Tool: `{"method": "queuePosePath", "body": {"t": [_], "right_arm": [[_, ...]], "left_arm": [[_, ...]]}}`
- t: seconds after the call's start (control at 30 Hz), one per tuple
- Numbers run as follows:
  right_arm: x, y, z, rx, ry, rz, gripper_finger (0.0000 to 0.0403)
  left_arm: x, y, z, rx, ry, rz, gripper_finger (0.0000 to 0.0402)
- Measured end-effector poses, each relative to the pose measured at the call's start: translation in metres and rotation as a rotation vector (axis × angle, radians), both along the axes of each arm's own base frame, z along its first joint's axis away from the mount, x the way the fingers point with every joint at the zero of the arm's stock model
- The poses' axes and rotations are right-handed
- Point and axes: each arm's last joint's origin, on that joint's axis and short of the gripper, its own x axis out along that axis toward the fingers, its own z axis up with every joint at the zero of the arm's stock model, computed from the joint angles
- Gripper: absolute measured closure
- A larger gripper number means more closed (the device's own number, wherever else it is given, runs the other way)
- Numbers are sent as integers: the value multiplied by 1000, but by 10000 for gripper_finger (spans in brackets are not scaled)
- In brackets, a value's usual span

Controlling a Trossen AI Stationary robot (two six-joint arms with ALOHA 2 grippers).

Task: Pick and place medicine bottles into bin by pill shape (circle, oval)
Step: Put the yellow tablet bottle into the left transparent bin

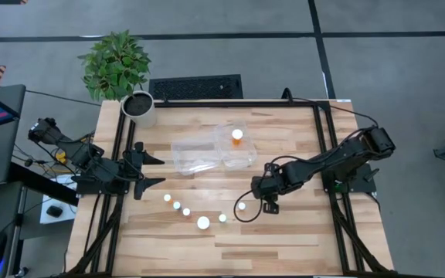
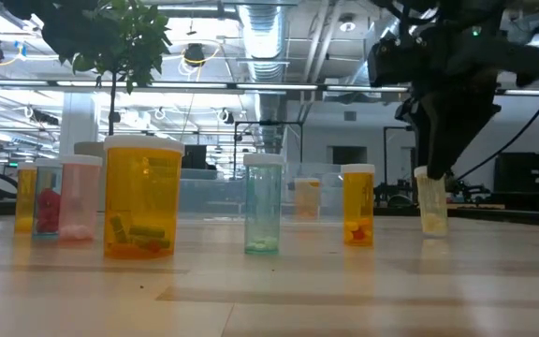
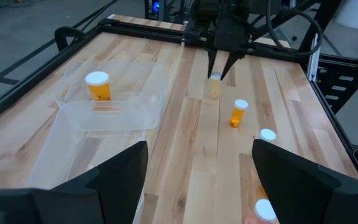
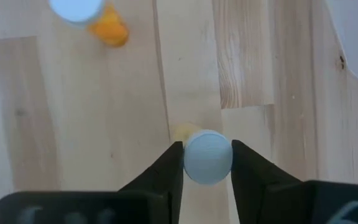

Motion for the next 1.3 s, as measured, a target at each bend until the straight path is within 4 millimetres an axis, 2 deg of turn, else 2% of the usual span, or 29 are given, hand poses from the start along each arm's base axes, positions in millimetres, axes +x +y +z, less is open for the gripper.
{"method": "queuePosePath", "body": {"t": [0.17,0.33,0.53,0.7,0.87,1.07,1.3], "right_arm": [[3,-4,27,-4,-32,24,290],[19,-15,62,-34,-103,83,290],[39,-42,100,-131,-255,138,290],[53,-66,121,-214,-407,152,290],[67,-82,124,-287,-504,181,290],[88,-100,107,-340,-504,193,289],[133,-120,95,-367,-434,209,289]], "left_arm": [[0,0,0,0,0,0,119],[0,0,0,0,0,0,119],[0,0,0,0,0,0,119],[0,0,0,-1,0,0,119],[0,0,0,-1,0,0,119],[0,0,0,-1,0,0,119],[0,0,0,-1,1,-1,119]]}}
